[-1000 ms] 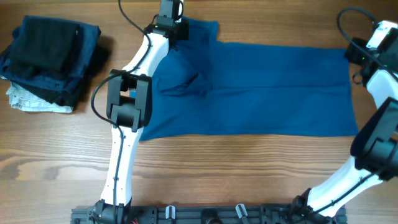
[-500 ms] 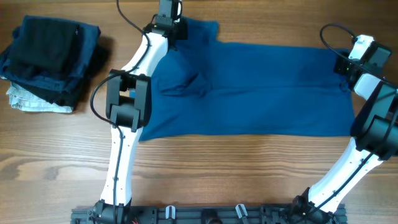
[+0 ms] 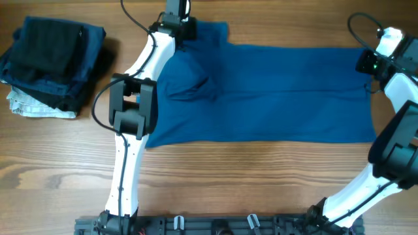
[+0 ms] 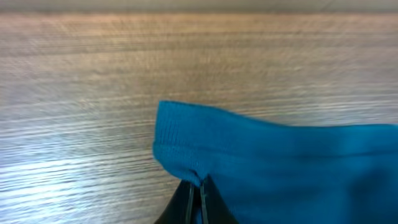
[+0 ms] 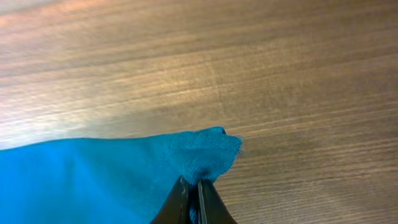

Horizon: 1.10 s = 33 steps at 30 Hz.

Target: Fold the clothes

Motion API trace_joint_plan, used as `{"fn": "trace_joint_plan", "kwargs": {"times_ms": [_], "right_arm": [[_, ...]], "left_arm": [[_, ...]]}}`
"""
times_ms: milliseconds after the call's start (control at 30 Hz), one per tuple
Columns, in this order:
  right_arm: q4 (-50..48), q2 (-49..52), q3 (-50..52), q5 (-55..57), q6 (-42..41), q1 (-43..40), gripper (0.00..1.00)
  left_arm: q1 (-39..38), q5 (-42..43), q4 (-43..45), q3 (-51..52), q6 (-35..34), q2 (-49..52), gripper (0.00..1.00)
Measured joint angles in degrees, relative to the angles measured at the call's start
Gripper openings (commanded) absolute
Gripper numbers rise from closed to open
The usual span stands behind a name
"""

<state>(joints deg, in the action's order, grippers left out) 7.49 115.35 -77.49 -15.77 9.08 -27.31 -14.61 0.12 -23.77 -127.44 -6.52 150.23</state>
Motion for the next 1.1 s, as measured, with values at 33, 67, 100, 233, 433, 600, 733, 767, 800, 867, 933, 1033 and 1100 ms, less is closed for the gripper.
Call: {"fn": "trace_joint_plan", "kwargs": {"times_ms": [33,67,100,233,433,600,733,767,800,867,933,1033,1100], "right_arm": [[0.7,-0.9,0.0,-0.9,0.0,0.0,0.04],[2.1,-1.6,0.0,-1.5,0.0,0.0,0.04],[3.3,-2.1,0.0,-1.9,0.0,0.0,0.04],[6.9,-3.2,0.0,-3.7,-0.1,0.0,0.04],[15.6,-10.2,0.0,-6.2,-1.3,0.0,0.04],[23.3,-17.7,0.0,-2.7,-1.4,0.0,0.04],[27.4,-19.0,0.0,1.7,-1.3,0.0,0.04],[28.1,-19.0,0.0,3.0,-1.4,-0.1,0.04],[28.2,-19.0,0.0,4.1,-1.6,-0.4,0.04],[28.3,-19.0,0.0,5.4,-1.9,-1.8,0.04],[29.2,-19.0,0.0,5.6,-2.2,-3.3,0.04],[33.1,-19.0,0.0,5.6,-4.3,-4.0,0.04],[36.0,-19.0,0.0,5.5,-6.0,-3.9,0.04]], "left_arm": [[0.0,0.0,-0.7,0.1,0.0,-1.5,0.04],[0.0,0.0,-1.1,0.1,0.0,-3.0,0.04],[0.1,0.0,-1.8,0.1,0.0,-4.8,0.04],[0.3,0.2,-9.1,0.1,0.6,-11.9,0.04],[1.8,0.2,-25.9,0.1,2.0,-18.7,0.04],[2.0,0.2,-40.2,0.1,2.0,-19.7,0.04],[2.0,0.2,-47.0,0.1,1.8,-20.2,0.04],[2.0,0.2,-48.7,0.1,1.5,-20.6,0.04],[2.0,0.2,-49.9,0.1,1.1,-20.8,0.04],[2.6,0.5,-52.7,0.1,-1.0,-21.1,0.04],[3.7,1.7,-55.3,0.1,-2.4,-21.2,0.04],[5.0,3.3,-58.9,0.1,-5.9,-21.2,0.04],[5.2,3.6,-61.0,0.1,-7.7,-21.2,0.04]]}}
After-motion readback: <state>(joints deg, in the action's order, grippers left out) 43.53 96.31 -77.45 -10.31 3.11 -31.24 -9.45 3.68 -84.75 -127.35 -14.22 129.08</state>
